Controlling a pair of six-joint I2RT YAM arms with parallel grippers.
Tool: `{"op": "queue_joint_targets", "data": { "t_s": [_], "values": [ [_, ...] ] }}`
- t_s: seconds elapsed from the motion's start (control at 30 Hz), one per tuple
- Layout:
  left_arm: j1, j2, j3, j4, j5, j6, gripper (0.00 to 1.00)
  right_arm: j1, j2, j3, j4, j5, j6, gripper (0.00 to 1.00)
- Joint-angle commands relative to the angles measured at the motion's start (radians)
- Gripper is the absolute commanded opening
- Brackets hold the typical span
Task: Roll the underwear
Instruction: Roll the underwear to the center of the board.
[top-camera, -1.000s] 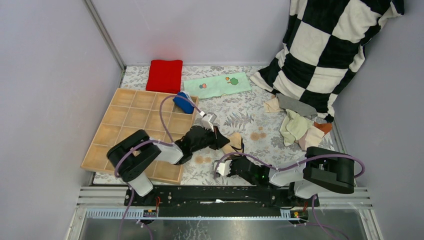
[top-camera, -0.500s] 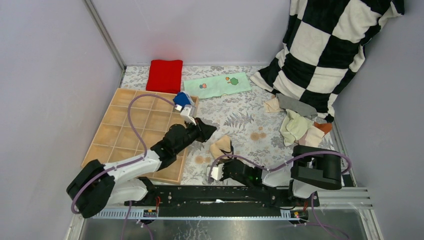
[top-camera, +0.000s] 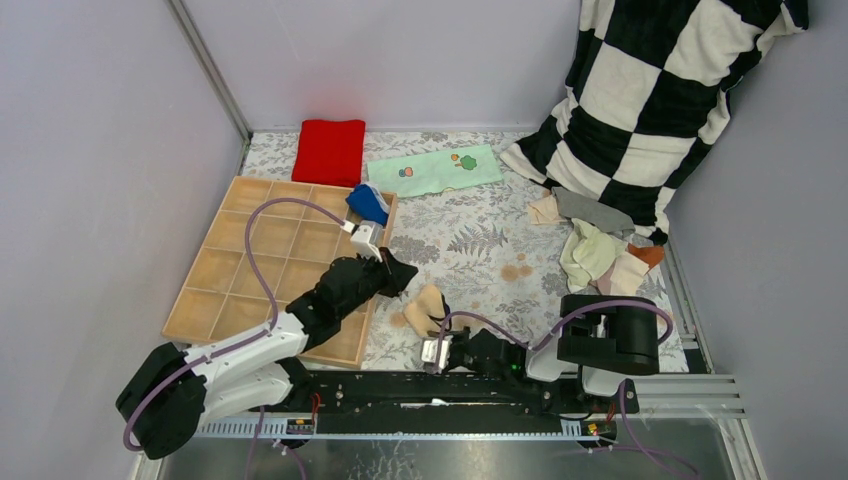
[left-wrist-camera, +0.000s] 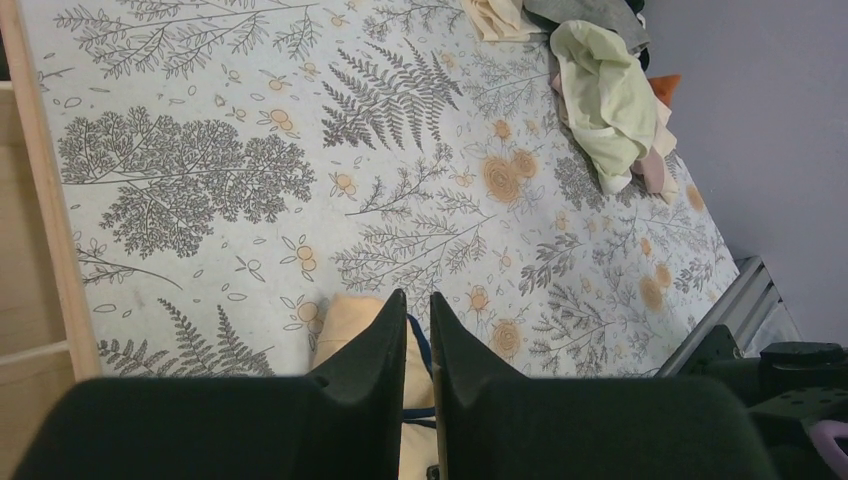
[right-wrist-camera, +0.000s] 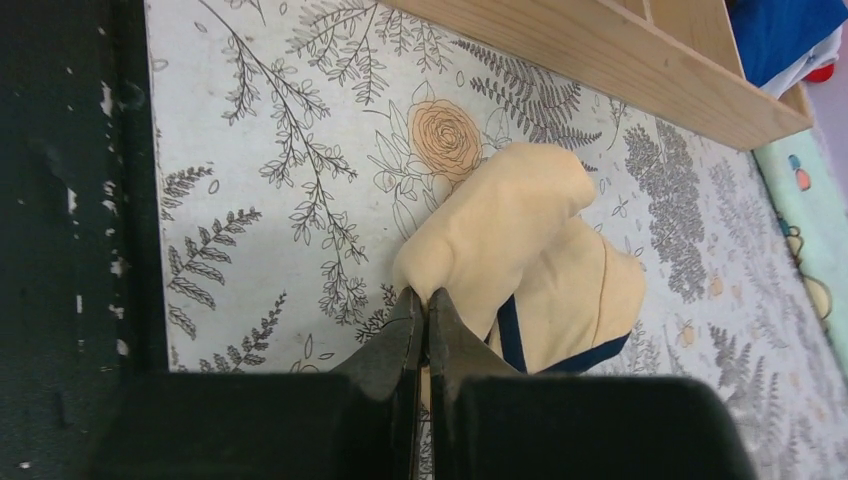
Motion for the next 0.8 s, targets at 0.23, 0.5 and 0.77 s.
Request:
{"op": "queue_joint_targets", "data": {
  "t_s": [0.23,0.5,0.77],
  "values": [
    [0.005,-0.026,-0.025,-0.036,0.078,0.019,0.15,0.014,0.170,-0.107,0.537,0.069,0.353,0.00],
    [0.004,0.001,-0.036,-0.003,0.154,0.019,0.13,0.014,0.180,-0.110,0.548,0.163,0.520,0.00],
    [0.004,0.002,-0.048,0.000,0.170,0.012,0.12,0.014,0.172,-0.128,0.546,0.269,0.829,0.00]
  ]
}}
